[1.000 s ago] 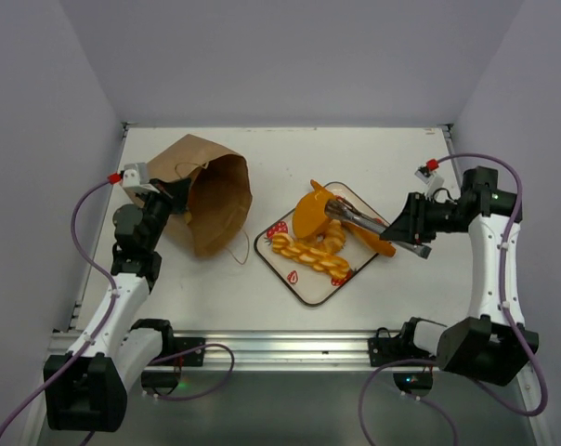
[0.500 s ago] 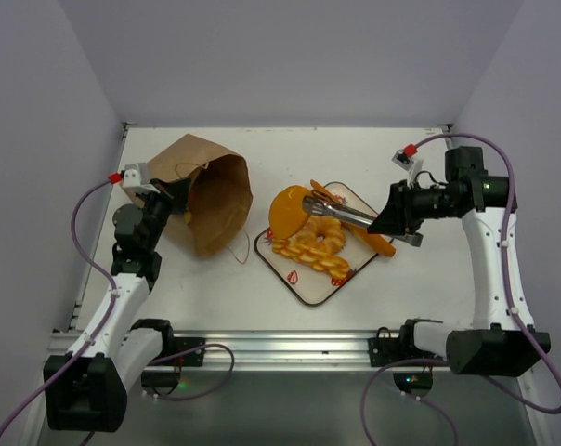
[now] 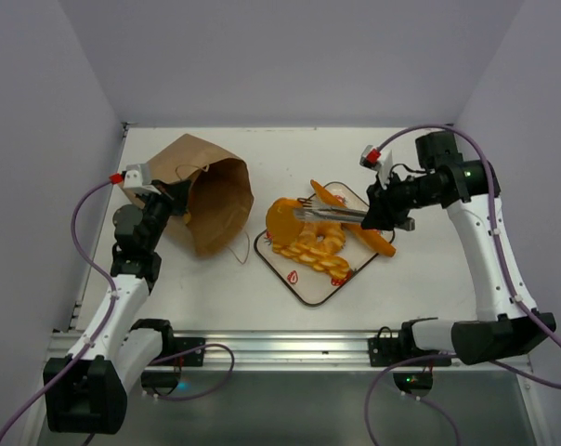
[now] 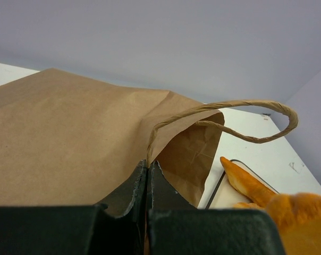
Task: Take the fake bread out of the paper bag
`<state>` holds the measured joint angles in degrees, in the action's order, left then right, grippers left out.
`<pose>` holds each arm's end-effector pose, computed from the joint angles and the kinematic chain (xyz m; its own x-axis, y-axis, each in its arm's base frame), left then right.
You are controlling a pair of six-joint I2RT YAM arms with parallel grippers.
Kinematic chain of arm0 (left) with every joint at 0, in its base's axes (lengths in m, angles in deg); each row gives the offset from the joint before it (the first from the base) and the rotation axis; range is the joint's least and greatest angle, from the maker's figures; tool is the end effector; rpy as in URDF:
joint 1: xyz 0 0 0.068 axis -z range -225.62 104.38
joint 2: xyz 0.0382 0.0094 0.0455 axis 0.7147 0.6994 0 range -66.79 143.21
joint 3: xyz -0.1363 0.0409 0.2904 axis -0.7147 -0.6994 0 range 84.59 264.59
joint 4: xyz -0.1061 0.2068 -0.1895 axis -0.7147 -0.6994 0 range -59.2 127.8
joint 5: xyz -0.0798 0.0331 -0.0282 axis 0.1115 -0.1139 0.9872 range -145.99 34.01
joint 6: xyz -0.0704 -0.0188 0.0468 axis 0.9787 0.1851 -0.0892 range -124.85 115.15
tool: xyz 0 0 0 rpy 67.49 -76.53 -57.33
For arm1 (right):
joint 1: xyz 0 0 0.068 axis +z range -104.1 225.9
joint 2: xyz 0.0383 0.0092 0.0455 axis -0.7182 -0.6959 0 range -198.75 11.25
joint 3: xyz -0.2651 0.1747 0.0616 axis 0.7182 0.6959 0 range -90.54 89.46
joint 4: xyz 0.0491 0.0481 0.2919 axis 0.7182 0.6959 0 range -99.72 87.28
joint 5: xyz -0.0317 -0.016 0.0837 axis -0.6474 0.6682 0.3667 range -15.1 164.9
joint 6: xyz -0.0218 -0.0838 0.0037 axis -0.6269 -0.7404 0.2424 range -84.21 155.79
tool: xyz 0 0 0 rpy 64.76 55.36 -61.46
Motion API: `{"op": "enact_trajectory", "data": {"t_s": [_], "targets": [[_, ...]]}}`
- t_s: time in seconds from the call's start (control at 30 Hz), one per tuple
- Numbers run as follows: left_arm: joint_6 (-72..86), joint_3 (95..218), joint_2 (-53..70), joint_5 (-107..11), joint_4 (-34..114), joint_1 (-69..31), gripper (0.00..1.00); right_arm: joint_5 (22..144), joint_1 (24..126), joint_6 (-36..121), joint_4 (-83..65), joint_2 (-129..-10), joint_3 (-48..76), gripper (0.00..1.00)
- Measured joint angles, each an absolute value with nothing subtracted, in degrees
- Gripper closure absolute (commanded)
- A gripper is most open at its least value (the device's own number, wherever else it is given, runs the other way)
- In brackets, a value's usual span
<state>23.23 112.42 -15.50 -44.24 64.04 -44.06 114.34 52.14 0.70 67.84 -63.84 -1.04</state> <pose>0.2565 -0.0226 0.3086 -0.0654 -0.4593 -0.8859 0.2259 0.8579 -0.4614 0.2535 0.0766 0.4349 -0.5013 -0.5014 -0.7052 -0.8153 0.5466 0.1910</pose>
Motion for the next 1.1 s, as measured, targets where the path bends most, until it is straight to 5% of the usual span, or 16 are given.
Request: {"op": "enact_trajectory", "data": {"t_s": [1.1], "targets": [[21.91, 112.00, -16.53, -44.26, 62.93, -44.06, 1.00, 94.67, 72.41, 4.18, 68.56, -56.04, 5.52, 1.00]]}}
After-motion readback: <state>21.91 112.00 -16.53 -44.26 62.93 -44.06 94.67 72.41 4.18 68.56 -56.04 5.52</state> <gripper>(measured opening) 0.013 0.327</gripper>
